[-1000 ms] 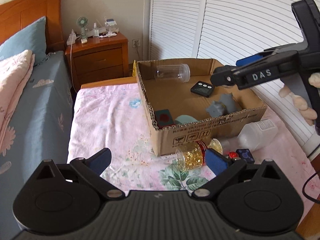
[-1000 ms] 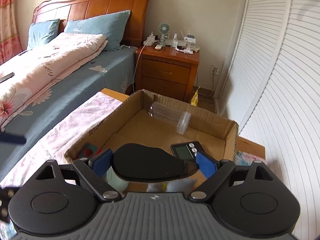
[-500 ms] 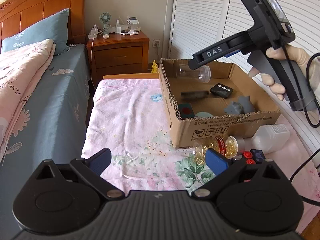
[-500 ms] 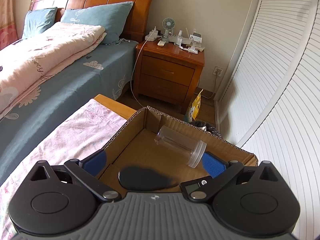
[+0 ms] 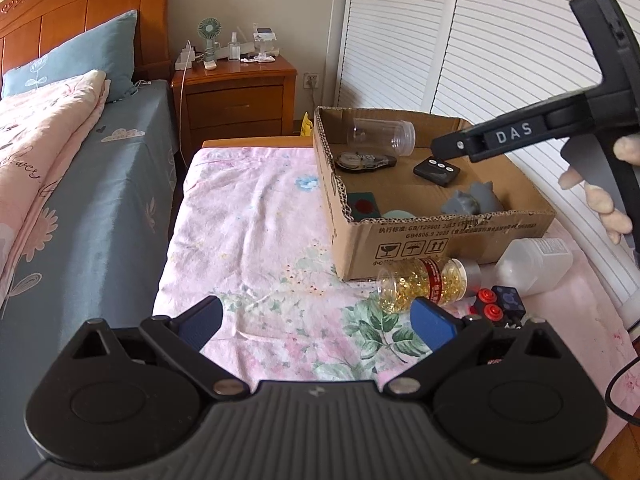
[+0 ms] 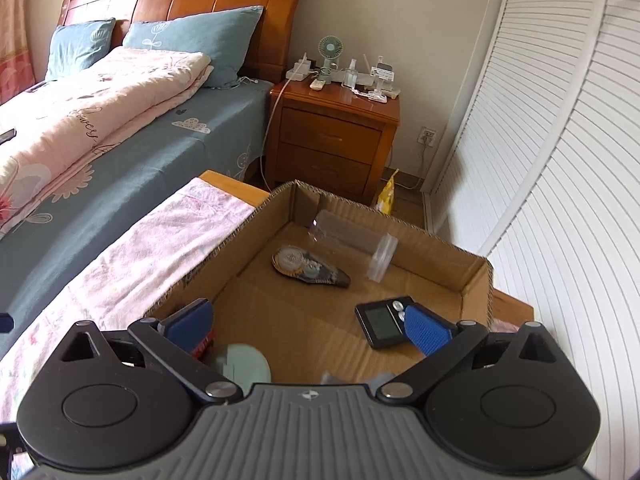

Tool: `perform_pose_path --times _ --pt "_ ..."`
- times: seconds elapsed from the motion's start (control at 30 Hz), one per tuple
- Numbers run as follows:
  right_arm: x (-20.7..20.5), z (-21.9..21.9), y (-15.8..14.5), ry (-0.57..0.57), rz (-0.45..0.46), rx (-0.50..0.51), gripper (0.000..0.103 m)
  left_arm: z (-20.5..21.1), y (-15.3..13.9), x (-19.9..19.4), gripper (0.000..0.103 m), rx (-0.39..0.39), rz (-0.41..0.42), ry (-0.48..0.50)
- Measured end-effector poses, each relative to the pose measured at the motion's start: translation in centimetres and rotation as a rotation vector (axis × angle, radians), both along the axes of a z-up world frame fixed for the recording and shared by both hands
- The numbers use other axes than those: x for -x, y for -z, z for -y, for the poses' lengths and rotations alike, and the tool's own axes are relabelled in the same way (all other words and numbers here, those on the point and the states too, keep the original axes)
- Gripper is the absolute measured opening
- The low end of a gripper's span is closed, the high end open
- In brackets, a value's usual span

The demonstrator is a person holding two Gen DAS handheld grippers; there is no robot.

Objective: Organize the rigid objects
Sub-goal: 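Lower the black clip into the box and open the right tool, then move the right tool to the white plastic container while the left tool approaches the red card pack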

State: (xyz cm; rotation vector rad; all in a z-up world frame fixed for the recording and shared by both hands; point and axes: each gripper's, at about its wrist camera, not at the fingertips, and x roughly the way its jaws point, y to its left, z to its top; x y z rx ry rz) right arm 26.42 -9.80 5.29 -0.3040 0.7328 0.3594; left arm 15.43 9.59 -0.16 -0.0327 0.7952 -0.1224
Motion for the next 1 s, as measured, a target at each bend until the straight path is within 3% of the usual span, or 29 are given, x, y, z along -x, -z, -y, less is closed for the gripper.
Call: perform_pose_path --times 0.27,0.5,0.73,1.0 --pt "5.1 4.0 2.0 0.109 0.002 -0.031 0.103 0.9 0.4 0.2 0.100 -0.014 -0.016 0.026" --pt "7.3 7.7 4.5 0.311 0.018 -0.054 0.103 1.7 1.2 0.2 0.100 -0.005 -0.045 0.044" --pt "7.3 8.0 7.1 0.350 -0.004 -0.063 0.103 2.8 1.4 0.2 0.100 -0.009 -0.061 0.089" --pt "8.4 11.5 8.3 0.395 -0.051 -0.100 0.103 4.2 2.0 0.0 0.100 -0.037 -0.092 0.138"
